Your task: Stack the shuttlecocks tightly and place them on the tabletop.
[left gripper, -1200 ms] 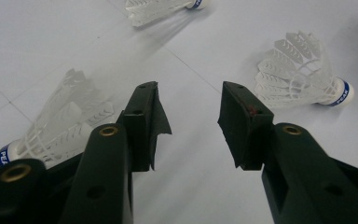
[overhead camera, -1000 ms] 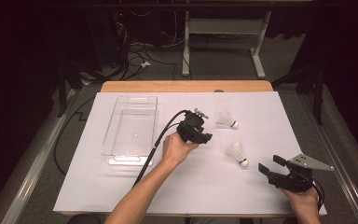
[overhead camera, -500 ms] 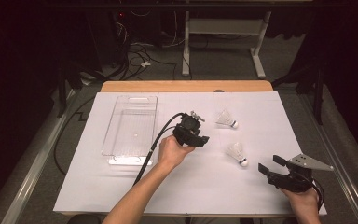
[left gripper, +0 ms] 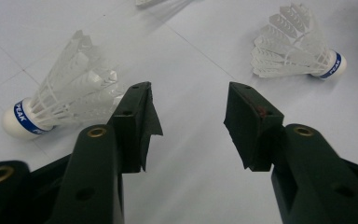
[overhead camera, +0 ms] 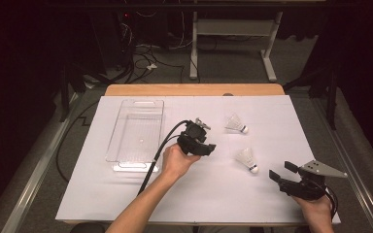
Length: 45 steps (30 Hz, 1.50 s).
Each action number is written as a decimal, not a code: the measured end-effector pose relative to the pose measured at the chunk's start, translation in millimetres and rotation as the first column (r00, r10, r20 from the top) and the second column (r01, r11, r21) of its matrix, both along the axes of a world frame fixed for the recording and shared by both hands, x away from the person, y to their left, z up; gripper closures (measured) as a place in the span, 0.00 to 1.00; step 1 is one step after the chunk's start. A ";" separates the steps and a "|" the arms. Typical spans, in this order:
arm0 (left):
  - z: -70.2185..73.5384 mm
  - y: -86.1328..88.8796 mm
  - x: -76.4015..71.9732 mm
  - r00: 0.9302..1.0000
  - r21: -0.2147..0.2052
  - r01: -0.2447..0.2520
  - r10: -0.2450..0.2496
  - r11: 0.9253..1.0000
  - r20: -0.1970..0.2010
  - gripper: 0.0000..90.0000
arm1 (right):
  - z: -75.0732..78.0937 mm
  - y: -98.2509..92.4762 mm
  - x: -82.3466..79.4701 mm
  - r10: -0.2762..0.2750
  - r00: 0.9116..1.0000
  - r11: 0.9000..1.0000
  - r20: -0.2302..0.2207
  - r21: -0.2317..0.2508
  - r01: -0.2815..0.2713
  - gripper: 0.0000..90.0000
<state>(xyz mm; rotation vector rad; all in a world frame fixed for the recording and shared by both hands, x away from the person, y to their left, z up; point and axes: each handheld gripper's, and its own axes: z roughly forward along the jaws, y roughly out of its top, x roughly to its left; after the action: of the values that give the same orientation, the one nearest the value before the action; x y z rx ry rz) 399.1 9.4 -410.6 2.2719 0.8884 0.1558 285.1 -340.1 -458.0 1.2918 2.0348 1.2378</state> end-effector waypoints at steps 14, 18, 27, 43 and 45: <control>-1.6 5.4 -6.6 1.000 0.000 -0.009 0.009 1.000 0.008 0.56 | 0.0 0.0 -0.1 0.000 1.000 1.000 0.000 0.000 0.000 0.30; -1.7 7.5 -8.8 1.000 0.002 -0.008 0.008 1.000 0.008 0.56 | 0.1 0.0 -0.2 0.000 1.000 1.000 0.001 0.000 0.000 0.30; 0.5 12.2 -14.5 1.000 -0.002 -0.009 0.010 1.000 0.015 0.54 | 0.2 0.1 -0.6 -0.002 1.000 1.000 0.000 0.001 0.002 0.30; -2.8 23.8 -19.9 0.999 -0.001 -0.027 0.027 1.000 0.018 0.53 | 0.0 -0.2 0.0 -0.004 1.000 1.000 -0.002 0.001 0.004 0.30; -2.6 24.5 -20.6 0.999 -0.003 -0.030 0.030 1.000 0.020 0.53 | 0.1 -0.2 -0.2 -0.005 1.000 1.000 -0.002 0.002 0.005 0.30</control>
<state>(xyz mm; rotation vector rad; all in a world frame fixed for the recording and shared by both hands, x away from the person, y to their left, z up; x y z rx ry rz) 378.4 33.8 -413.2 2.2516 0.9126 0.1902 284.9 -340.2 -457.9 1.2986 2.0310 1.2366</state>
